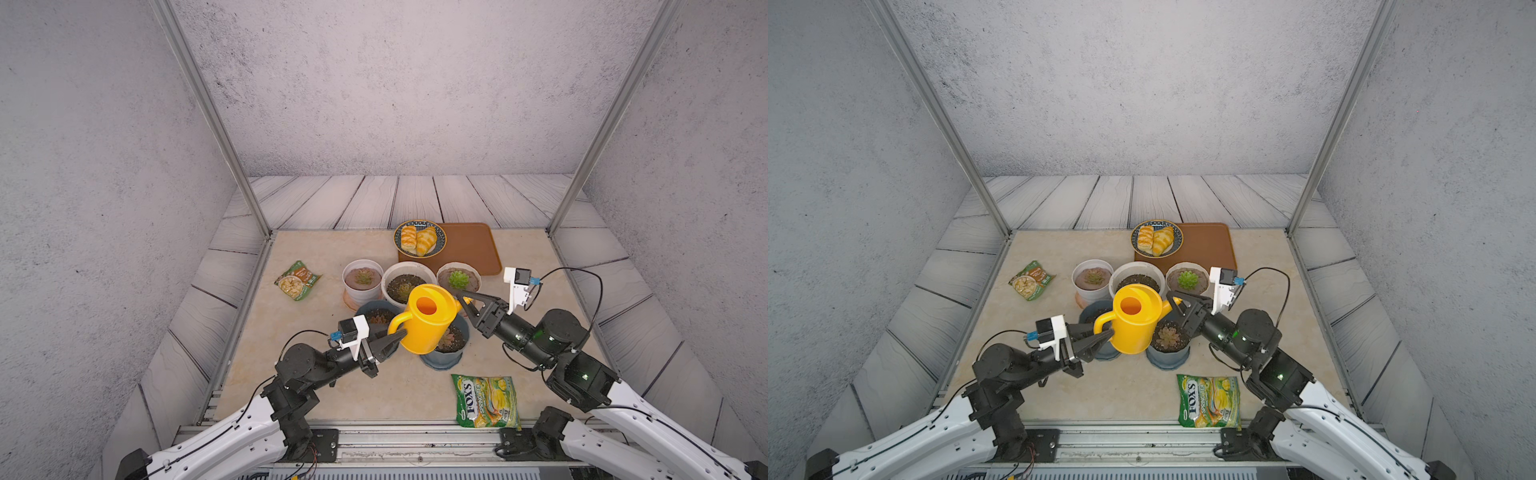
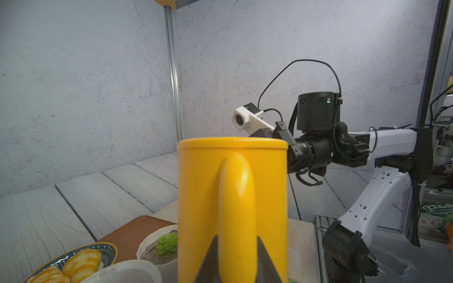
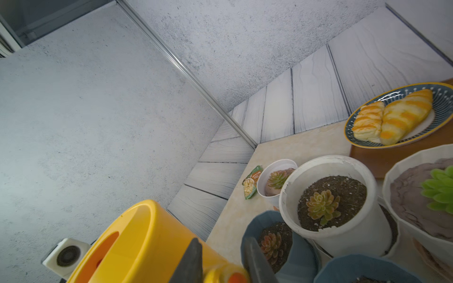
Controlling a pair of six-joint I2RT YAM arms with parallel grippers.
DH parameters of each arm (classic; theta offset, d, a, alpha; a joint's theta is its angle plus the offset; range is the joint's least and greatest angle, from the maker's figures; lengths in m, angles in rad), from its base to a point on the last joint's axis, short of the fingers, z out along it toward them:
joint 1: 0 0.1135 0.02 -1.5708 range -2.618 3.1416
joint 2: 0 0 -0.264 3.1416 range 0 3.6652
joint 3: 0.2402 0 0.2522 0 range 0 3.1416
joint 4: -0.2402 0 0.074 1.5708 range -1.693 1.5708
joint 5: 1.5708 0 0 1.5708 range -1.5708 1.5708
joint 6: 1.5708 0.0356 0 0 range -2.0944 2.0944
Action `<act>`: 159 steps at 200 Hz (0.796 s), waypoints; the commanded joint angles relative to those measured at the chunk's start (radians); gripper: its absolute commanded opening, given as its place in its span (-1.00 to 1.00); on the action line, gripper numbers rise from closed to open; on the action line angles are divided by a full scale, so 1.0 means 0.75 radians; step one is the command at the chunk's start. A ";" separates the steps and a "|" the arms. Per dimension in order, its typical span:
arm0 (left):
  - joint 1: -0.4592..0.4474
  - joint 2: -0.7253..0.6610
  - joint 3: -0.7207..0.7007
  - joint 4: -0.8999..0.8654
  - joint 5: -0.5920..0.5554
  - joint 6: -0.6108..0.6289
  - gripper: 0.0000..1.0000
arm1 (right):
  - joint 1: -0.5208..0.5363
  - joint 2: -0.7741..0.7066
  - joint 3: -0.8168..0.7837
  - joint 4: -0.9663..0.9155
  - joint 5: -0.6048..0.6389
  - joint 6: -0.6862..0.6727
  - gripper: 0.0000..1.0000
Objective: Water the succulent around the soil edge
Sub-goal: Place the watering can at the center of the board.
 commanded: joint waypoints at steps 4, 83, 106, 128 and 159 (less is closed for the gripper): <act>-0.074 0.093 0.057 -0.290 -0.044 0.127 -1.00 | 0.020 -0.067 0.122 -0.244 0.063 -0.212 -0.49; -0.263 0.401 0.250 -0.540 -0.252 0.319 -1.00 | 0.021 -0.116 0.327 -0.670 0.341 -0.397 -0.50; -0.305 0.452 0.260 -0.542 -0.342 0.343 -1.00 | 0.022 -0.142 0.326 -0.719 0.397 -0.410 -0.50; -0.318 0.465 0.261 -0.554 -0.401 0.343 -1.00 | 0.022 -0.156 0.327 -0.767 0.420 -0.424 -0.49; -0.324 0.376 0.203 -0.572 -0.386 0.281 -1.00 | 0.021 -0.157 0.358 -0.896 0.428 -0.463 0.12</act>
